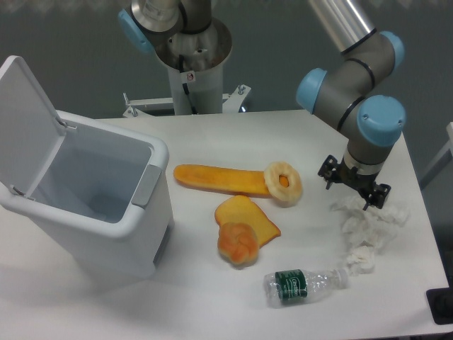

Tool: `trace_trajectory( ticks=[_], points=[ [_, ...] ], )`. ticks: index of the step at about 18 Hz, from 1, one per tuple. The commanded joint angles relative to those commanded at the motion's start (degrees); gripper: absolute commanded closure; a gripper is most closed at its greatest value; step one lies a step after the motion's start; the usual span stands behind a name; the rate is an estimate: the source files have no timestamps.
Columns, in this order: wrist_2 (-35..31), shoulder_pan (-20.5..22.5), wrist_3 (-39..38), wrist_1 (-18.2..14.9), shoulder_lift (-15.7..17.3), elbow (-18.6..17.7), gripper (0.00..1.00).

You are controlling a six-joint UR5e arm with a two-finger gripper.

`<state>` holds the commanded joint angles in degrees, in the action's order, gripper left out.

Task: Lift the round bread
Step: 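Move the open gripper over the round orange bun on the toast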

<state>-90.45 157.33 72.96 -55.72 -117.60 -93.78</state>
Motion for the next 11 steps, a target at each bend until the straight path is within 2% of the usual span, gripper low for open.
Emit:
trace_trajectory(
  ticks=[2, 4, 8, 11],
  points=[
    [0.7, -1.2, -5.6, -0.1, 1.1, 0.0, 0.00],
    [1.1, -3.3, -10.5, 0.0, 1.1, 0.0, 0.00],
    [1.2, -7.2, -15.3, 0.0, 1.1, 0.4, 0.00],
    [1.1, -10.7, -23.5, 0.1, 0.1, 0.2, 0.00]
  ],
)
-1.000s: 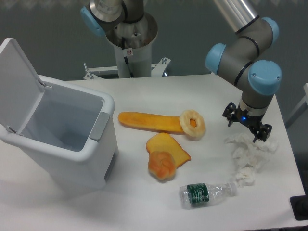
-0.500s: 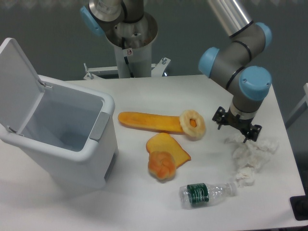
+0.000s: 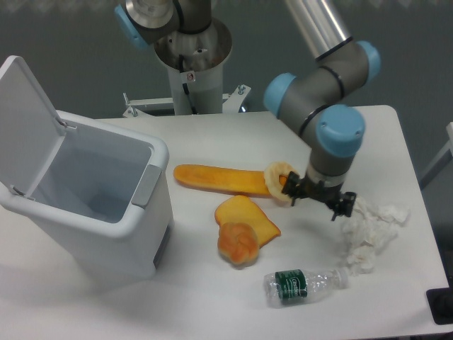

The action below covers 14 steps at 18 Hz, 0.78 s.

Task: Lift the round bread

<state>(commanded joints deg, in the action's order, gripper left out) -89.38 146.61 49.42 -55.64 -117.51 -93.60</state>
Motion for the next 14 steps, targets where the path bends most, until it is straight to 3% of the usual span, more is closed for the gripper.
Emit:
trace_trajectory(
  ticks=[7, 11, 14],
  points=[
    [4.6, -3.6, -5.4, 0.0, -1.0, -0.4, 0.01],
    [4.8, -5.0, -7.7, 0.0, -2.0, -0.4, 0.11],
    [4.9, -5.0, -7.7, 0.1, -3.1, 0.2, 0.12]
  ],
)
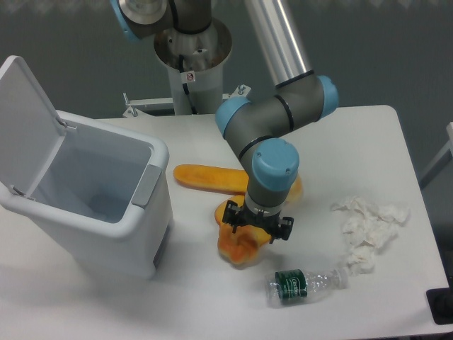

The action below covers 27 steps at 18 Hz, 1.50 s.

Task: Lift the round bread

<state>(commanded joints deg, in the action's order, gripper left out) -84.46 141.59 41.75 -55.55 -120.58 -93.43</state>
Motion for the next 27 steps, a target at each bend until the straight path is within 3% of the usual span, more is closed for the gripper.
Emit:
trace_trajectory(
  ticks=[3, 5, 7, 10, 12, 15, 21, 27],
  points=[
    [0.0, -0.1, 0.0, 0.0, -0.5, 0.3, 0.15],
    [0.0, -0.1, 0.0, 0.0, -0.7, 0.3, 0.27],
    [0.0, -0.1, 0.1, 0.0, -0.8, 0.3, 0.44],
    [0.0, -0.1, 0.5, 0.0, -0.7, 0.3, 0.82],
    [0.0, -0.2, 0.6, 0.0, -0.5, 0.3, 0.98],
    [0.1, -0.9, 0.6, 0.0, -0.1, 0.7, 1.00],
    [-0.1, -0.3, 1.7, -0.3, 1.4, 5.4, 1.00],
    [-5.7, 5.4, 14.1, -0.9, 3.0, 10.7, 1.00]
  ],
)
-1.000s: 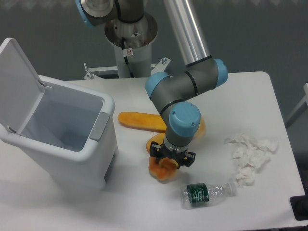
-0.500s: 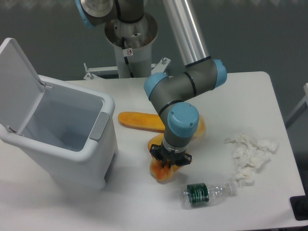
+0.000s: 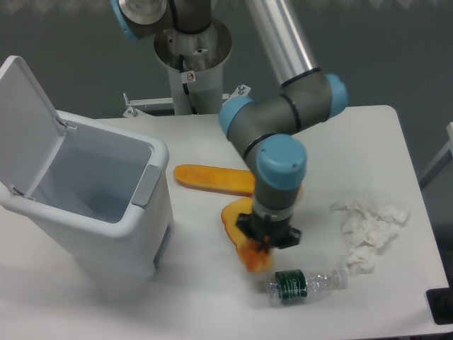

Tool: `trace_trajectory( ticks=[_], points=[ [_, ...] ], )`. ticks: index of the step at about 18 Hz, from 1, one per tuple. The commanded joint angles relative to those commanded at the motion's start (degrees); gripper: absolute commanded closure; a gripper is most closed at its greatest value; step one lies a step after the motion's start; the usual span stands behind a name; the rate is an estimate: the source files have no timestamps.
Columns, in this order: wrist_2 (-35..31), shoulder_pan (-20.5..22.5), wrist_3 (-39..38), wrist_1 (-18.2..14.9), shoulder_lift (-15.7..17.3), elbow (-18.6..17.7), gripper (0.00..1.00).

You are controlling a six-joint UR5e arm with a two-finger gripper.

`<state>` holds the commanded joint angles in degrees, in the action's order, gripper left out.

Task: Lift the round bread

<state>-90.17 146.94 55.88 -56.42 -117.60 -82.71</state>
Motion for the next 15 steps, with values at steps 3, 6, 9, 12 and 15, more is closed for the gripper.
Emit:
trace_trajectory(
  ticks=[3, 6, 9, 12, 15],
  points=[
    [-1.3, 3.7, 10.4, -1.6, 0.4, 1.6, 1.00],
    [-1.3, 6.2, 18.8, -7.8, 0.4, 4.9, 1.00],
    [-0.9, 7.0, 20.9, -11.7, 0.2, 7.9, 1.00],
    [0.0, 7.6, 24.5, -15.9, -0.3, 9.8, 1.00],
    [0.1, 8.1, 25.3, -17.0, 0.3, 9.7, 1.00]
  ],
)
